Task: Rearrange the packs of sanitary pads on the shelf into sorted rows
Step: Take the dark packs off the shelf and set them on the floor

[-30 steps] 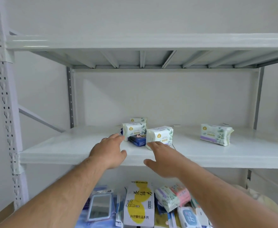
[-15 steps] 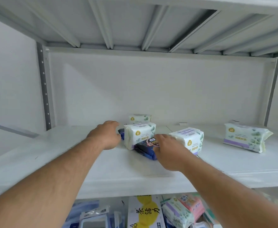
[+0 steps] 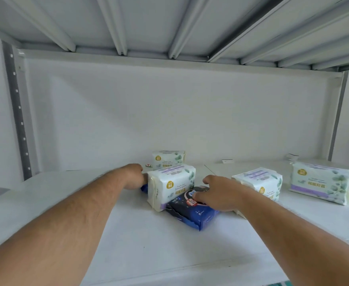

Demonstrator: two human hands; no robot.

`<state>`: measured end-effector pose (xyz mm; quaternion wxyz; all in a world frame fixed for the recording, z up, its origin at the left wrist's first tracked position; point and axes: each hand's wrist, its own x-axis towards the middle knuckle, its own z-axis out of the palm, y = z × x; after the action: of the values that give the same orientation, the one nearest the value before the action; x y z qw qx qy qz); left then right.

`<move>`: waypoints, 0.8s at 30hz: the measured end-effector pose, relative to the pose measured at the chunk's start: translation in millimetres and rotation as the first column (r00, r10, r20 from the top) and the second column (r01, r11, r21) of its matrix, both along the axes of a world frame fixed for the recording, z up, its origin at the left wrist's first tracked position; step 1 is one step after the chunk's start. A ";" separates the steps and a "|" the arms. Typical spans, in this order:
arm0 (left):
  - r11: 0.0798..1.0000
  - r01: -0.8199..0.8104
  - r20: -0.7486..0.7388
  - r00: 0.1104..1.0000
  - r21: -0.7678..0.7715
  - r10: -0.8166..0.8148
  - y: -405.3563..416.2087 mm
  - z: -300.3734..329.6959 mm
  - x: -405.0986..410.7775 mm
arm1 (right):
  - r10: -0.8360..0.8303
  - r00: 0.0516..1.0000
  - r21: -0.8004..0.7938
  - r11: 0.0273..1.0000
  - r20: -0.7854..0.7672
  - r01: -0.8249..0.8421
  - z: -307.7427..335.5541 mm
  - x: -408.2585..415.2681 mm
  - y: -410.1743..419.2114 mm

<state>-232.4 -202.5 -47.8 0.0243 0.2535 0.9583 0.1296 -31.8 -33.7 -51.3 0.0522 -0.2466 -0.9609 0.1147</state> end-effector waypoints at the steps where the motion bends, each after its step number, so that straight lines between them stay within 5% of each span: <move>1: 0.999 0.013 0.000 1.000 -0.042 -0.013 0.7 -2.1 -3.4 | 0.007 1.000 -0.013 1.000 0.027 -0.006 2.6 -0.4 -0.3; 5: 0.987 0.095 0.031 0.995 -0.131 -0.092 5.9 -7.1 -15.5 | 0.055 0.992 0.014 0.998 0.109 -0.057 10.9 2.6 -5.0; 11: 0.996 0.081 0.024 0.996 -0.024 -0.081 14.3 -1.7 -21.5 | 0.091 0.984 0.037 0.995 0.151 -0.098 17.4 9.0 -9.1; 17: 0.976 0.180 0.047 0.983 -0.120 -0.175 14.0 0.6 -31.2 | 0.115 0.983 -0.078 0.991 0.141 -0.105 18.5 14.6 -12.5; 24: 0.982 0.159 0.101 0.984 -0.106 -0.149 0.0 8.2 -29.7 | 0.025 0.986 -0.054 0.998 0.165 -0.016 16.9 15.5 -2.3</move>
<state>-262.1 -202.5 -39.5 0.0932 0.3188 0.9395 0.0840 -16.3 -35.9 -34.4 -0.0355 -0.2466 -0.9611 0.1196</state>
